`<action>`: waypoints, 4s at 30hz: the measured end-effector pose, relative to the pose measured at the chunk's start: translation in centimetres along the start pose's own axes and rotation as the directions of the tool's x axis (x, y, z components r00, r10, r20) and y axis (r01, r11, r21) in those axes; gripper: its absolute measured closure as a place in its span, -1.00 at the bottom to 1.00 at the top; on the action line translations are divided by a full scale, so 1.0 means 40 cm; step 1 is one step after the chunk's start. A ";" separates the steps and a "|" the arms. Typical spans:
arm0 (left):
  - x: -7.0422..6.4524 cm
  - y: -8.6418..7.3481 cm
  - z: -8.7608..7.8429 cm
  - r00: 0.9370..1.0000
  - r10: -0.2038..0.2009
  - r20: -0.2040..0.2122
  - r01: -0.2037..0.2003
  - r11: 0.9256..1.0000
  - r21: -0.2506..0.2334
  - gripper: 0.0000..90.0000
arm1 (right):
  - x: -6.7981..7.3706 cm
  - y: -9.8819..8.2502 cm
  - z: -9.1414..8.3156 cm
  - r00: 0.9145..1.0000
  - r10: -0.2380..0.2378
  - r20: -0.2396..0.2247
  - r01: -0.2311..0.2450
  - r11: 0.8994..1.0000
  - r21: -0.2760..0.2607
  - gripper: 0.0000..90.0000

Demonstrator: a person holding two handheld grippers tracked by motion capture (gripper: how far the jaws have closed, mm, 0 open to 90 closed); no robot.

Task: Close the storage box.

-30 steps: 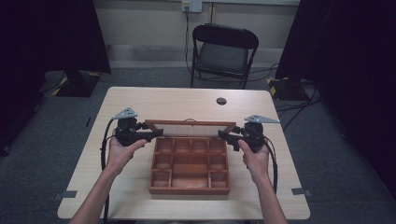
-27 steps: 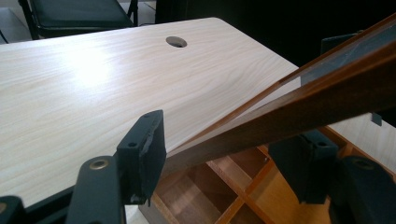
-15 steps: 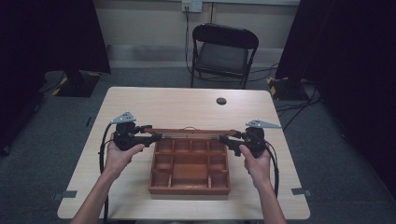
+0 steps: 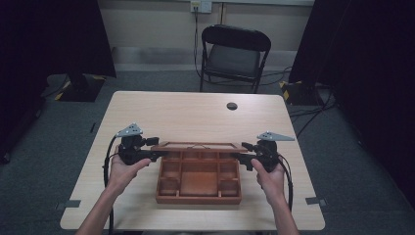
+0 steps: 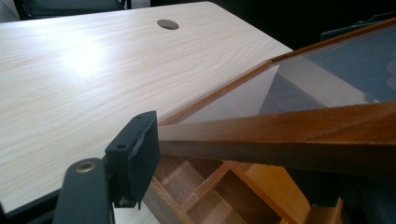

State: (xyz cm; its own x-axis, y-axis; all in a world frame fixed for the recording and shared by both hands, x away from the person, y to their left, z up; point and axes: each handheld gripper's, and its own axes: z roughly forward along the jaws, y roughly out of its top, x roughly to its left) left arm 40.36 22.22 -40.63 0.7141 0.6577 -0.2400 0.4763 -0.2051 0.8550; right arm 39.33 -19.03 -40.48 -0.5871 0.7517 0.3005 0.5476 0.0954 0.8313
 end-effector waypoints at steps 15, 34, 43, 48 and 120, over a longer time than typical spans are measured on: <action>-0.017 -0.030 -0.003 1.000 -0.001 0.007 0.001 1.000 0.010 -0.35 | 0.010 -0.027 -0.011 1.000 -0.013 0.012 0.013 1.000 0.017 -0.26; -0.026 -0.066 -0.002 1.000 0.010 0.009 -0.010 1.000 0.030 -0.49 | 0.004 -0.069 -0.018 1.000 0.003 0.001 -0.003 1.000 0.029 -0.29; -0.023 -0.082 0.003 1.000 0.006 0.008 -0.006 0.999 0.038 -0.52 | -0.002 -0.083 -0.019 1.000 -0.003 -0.001 0.003 0.999 0.049 -0.32; -0.019 -0.089 0.004 1.000 0.002 0.010 -0.003 0.999 0.048 -0.53 | -0.007 -0.091 -0.013 1.000 -0.002 -0.002 0.002 0.997 0.072 -0.33; -0.022 -0.113 0.007 1.000 0.014 -0.002 -0.014 0.998 0.060 -0.54 | 0.273 0.131 0.060 0.838 -0.312 -0.448 0.449 0.861 0.239 0.59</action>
State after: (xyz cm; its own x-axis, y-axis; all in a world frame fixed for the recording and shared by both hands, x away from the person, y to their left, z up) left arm 37.72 22.36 -44.39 0.7198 0.6561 -0.2269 0.4963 -0.2577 0.8290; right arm 37.20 -8.75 -33.98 -0.9300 0.3074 0.2017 0.3505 0.5759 0.7385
